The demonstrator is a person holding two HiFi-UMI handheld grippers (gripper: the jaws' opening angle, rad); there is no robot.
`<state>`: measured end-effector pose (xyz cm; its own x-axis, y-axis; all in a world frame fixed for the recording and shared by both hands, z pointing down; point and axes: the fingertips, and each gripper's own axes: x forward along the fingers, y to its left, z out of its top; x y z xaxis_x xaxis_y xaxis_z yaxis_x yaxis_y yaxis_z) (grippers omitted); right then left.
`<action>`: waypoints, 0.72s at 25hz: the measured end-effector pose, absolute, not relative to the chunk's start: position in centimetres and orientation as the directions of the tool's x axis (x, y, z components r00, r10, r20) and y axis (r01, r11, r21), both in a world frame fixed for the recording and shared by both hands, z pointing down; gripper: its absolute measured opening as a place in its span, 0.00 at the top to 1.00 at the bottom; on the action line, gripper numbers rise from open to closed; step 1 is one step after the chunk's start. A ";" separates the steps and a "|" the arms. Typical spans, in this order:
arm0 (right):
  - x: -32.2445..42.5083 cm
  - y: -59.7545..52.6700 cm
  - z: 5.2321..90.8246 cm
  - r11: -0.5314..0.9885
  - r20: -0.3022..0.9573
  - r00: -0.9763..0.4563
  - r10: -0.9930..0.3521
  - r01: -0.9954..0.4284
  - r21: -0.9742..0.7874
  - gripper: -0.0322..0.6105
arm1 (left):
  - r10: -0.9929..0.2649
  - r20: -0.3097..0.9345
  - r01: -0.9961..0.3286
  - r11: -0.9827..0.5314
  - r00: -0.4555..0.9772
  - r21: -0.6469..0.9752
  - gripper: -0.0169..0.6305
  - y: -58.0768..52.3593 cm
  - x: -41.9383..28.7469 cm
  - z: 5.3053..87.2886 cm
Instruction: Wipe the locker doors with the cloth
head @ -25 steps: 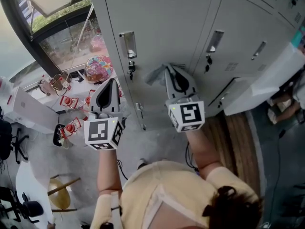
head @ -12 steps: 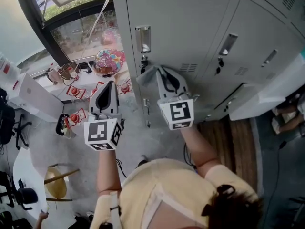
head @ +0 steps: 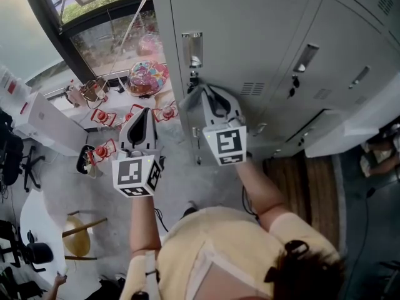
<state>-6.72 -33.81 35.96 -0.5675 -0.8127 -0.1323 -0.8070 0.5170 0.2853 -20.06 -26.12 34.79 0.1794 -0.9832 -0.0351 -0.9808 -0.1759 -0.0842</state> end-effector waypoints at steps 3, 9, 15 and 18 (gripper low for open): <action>-6.2 -34.2 36.1 0.506 -0.114 -0.559 -0.821 -0.806 0.308 0.92 | -0.982 -0.031 -0.980 -0.185 0.188 -0.080 1.00 -26.5 -19.7 35.0; -4.4 -34.6 36.0 0.472 -0.101 -0.525 -0.845 -0.822 0.320 0.92 | -0.974 -0.029 -0.972 -0.222 0.224 -0.075 1.00 -27.5 -18.6 35.0; -1.8 -35.2 35.8 0.418 -0.133 -0.472 -0.872 -0.857 0.301 0.92 | -0.961 -0.032 -0.960 -0.272 0.274 -0.072 1.00 -28.6 -16.8 35.0; -0.3 -35.4 35.9 0.392 -0.120 -0.444 -0.888 -0.866 0.311 0.92 | -0.952 -0.029 -0.951 -0.301 0.304 -0.071 1.00 -29.1 -15.7 35.1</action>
<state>-0.32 -35.36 35.90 -0.4444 -0.8878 -0.1199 -0.8661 0.3915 0.3107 -15.68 -29.06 35.10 0.3039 -0.9523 -0.0288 -0.9509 -0.3013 -0.0711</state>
